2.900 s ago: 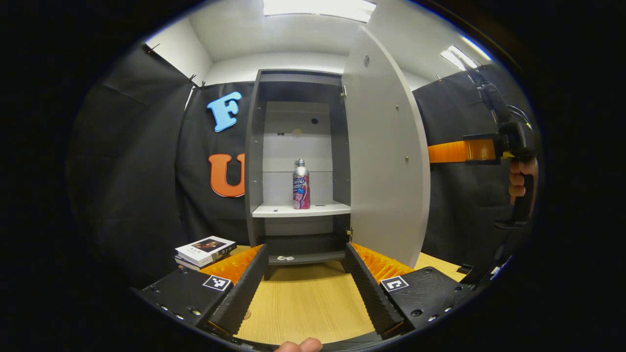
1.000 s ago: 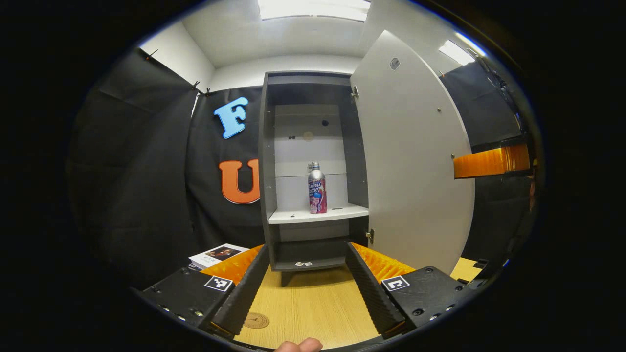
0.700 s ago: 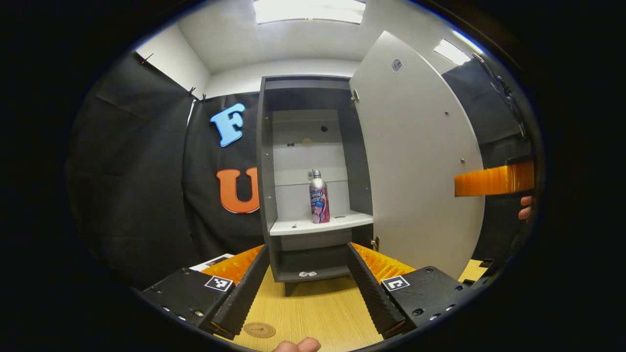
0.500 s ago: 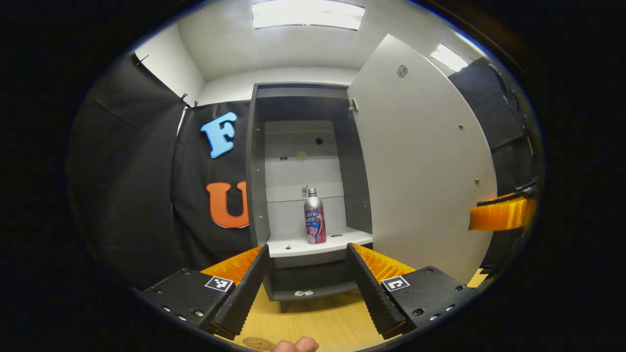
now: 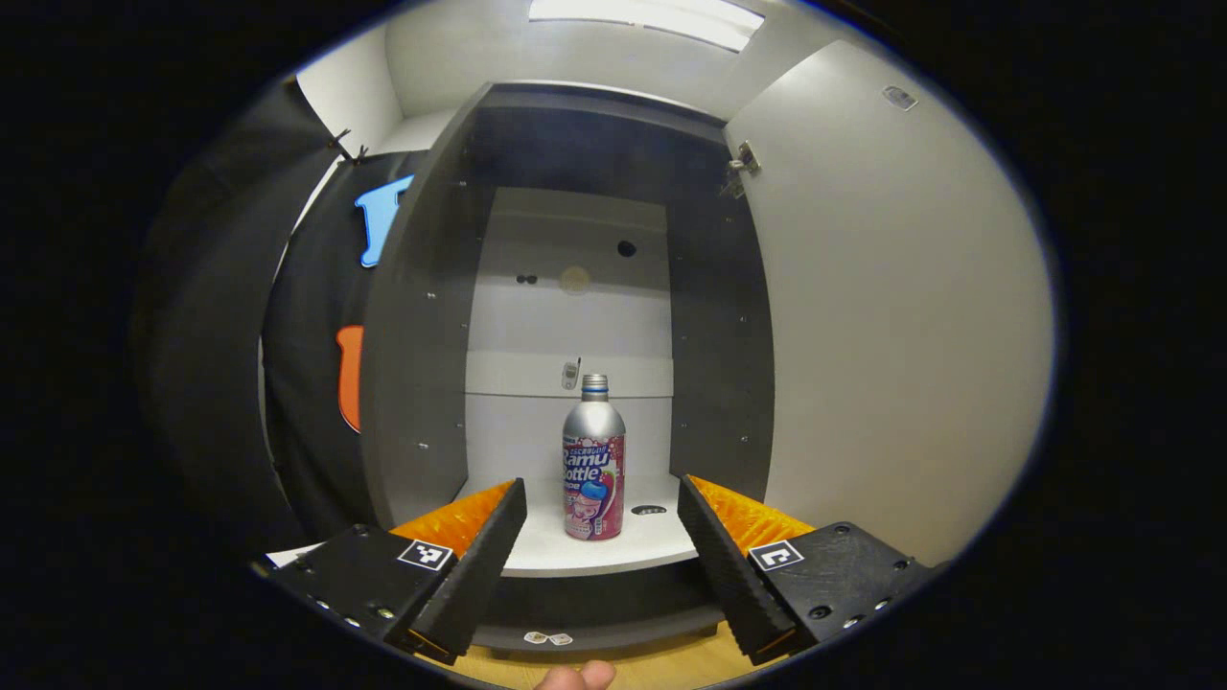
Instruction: Open the cabinet door with the right hand, grasp the bottle in the cabinet with the left hand and place it on the coaster, then close the cabinet door with the right hand.
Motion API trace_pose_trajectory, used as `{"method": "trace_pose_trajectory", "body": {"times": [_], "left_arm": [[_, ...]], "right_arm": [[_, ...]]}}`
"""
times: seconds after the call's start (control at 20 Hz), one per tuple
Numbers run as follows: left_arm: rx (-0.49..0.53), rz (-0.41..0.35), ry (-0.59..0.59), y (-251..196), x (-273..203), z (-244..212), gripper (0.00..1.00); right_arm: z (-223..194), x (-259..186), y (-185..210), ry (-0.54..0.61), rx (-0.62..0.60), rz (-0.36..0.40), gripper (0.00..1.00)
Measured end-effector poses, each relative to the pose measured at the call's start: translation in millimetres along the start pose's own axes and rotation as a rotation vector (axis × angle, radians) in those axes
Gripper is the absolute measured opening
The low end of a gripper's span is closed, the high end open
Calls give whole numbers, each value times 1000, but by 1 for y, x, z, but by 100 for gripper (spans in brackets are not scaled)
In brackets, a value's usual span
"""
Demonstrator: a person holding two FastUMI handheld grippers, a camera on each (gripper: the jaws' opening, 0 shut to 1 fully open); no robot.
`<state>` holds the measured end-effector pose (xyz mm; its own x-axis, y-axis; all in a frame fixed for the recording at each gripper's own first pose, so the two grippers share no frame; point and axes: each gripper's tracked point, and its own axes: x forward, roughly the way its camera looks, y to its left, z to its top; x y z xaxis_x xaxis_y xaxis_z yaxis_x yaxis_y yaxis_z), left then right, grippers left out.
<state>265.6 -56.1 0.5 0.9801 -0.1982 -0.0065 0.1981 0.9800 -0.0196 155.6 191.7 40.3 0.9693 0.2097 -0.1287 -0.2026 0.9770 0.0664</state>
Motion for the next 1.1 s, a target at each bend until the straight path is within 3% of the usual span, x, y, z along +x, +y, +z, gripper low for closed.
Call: {"method": "trace_pose_trajectory", "body": {"times": [0.45, 1.1], "left_arm": [[47, 69, 66, 15, 94, -45, 96], [51, 105, 46, 22, 129, -48, 96]], "right_arm": [[-1, 4, 1, 39, -6, -5, 70], [3, 13, 4, 48, 19, 9, 70]]}}
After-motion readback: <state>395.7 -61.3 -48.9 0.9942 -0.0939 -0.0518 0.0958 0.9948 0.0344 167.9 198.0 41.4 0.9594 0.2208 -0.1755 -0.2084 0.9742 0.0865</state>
